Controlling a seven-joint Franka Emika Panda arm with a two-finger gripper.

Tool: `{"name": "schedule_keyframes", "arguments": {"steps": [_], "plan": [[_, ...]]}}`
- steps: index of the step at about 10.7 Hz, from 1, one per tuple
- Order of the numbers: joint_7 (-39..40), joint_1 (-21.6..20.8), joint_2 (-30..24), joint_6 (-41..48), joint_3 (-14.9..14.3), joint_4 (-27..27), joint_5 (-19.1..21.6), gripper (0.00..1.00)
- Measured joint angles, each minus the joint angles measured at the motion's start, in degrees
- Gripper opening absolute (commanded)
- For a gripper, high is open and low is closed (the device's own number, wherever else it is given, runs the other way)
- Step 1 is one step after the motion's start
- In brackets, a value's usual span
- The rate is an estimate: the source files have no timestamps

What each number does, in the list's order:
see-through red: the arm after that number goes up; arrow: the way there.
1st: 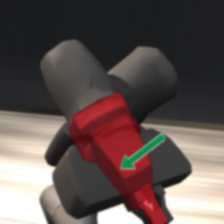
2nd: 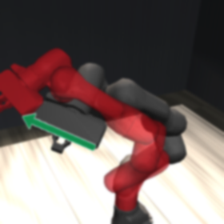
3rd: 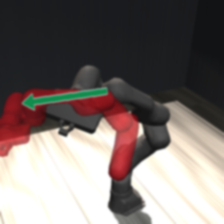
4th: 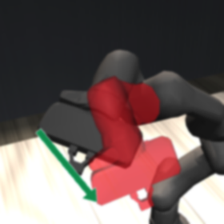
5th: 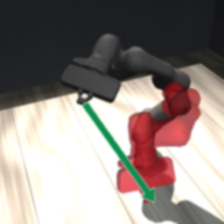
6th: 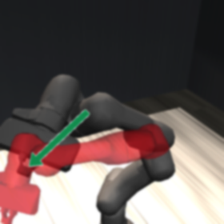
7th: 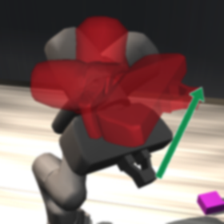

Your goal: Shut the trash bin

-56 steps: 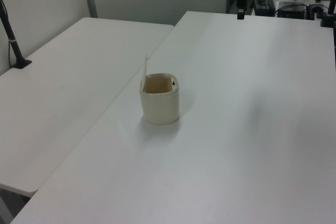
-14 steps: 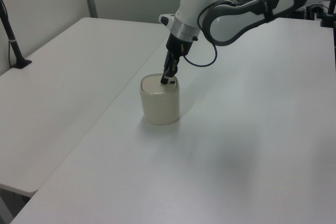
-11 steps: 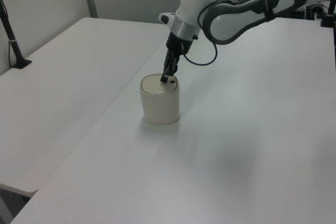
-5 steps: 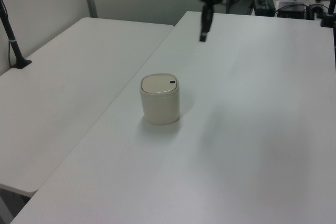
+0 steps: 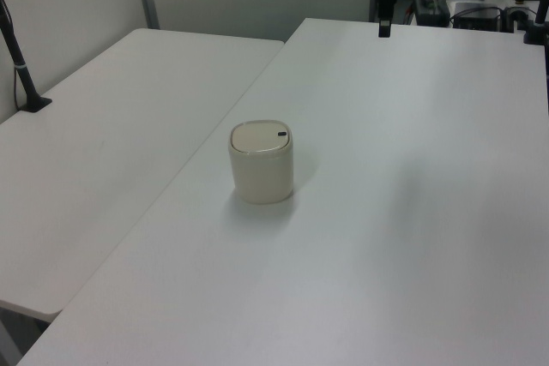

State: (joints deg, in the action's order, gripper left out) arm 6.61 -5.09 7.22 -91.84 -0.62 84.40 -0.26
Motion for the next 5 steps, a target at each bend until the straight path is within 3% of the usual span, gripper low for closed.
{"name": "schedule_keyframes", "arguments": {"steps": [5], "plan": [[-9.4, 2.5, 0.0, 0.0, 0.0, 0.6, -0.1, 1.0]]}}
